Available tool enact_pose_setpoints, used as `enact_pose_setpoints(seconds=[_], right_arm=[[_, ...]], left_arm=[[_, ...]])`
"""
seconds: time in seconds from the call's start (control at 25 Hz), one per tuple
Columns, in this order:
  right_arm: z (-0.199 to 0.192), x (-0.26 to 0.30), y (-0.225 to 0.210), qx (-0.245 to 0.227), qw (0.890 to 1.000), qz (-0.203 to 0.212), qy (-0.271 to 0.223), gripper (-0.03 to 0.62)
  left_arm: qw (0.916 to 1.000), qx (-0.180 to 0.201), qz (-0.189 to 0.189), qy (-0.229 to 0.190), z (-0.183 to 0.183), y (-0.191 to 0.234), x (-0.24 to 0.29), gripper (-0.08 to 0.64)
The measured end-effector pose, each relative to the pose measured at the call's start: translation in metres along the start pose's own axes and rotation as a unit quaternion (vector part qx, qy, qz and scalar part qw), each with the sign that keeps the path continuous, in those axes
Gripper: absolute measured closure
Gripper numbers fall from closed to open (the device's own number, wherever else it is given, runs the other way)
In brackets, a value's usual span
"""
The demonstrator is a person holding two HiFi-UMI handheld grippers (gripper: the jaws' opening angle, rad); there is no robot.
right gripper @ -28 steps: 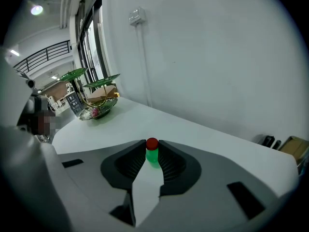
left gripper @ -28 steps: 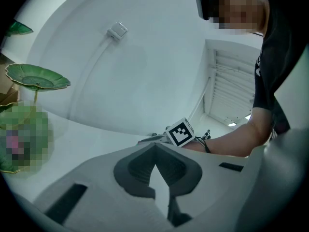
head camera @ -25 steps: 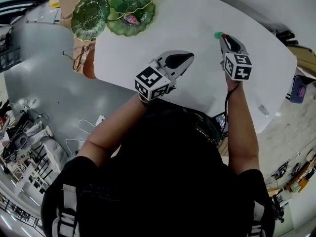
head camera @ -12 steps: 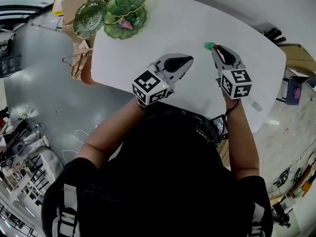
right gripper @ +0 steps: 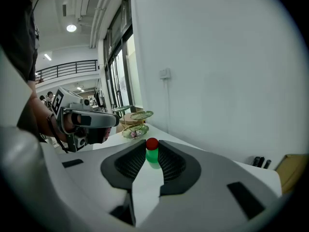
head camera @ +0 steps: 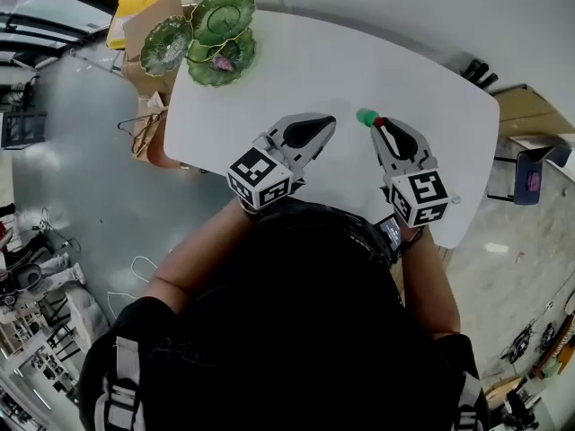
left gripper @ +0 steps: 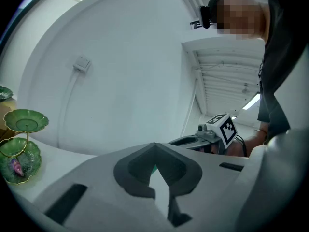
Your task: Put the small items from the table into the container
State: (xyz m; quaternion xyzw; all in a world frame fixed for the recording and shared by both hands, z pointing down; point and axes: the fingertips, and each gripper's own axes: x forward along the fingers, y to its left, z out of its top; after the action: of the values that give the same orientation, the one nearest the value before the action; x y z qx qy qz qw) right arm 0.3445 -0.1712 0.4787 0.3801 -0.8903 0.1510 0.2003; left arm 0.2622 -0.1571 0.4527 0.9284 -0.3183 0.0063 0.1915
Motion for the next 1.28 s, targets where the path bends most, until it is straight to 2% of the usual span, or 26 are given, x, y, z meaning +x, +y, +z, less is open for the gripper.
enact_pose_setpoints(seconds=[0.2,0.4,0.68,1.0,1.28], right_arm=[[-0.010,-0.019,-0.004,0.008,1.000,0.005,-0.005,0.506],[-0.008,-0.023,-0.002,-0.007,1.000,0.014,-0.005,0.506],[-0.001,-0.005,0.032,-0.015,0.999,0.049,-0.005,0.506],[0.024,0.042,0.120,-0.057,0.994,0.096,0.000,0.506],[0.049,0.097,0.256,-0.080,0.988,0.130,-0.003,0.506]], left_arm=[[0.9999,0.004,0.010,-0.001,-0.003,-0.019,-0.001,0.555],[0.9996,0.006,0.029,-0.004,0.001,-0.024,-0.009,0.555],[0.9971,-0.001,0.076,-0.008,-0.004,-0.014,-0.062,0.555],[0.9896,0.012,0.128,-0.063,0.012,0.014,-0.163,0.555],[0.9830,0.000,0.163,-0.084,0.012,0.053,-0.297,0.555]])
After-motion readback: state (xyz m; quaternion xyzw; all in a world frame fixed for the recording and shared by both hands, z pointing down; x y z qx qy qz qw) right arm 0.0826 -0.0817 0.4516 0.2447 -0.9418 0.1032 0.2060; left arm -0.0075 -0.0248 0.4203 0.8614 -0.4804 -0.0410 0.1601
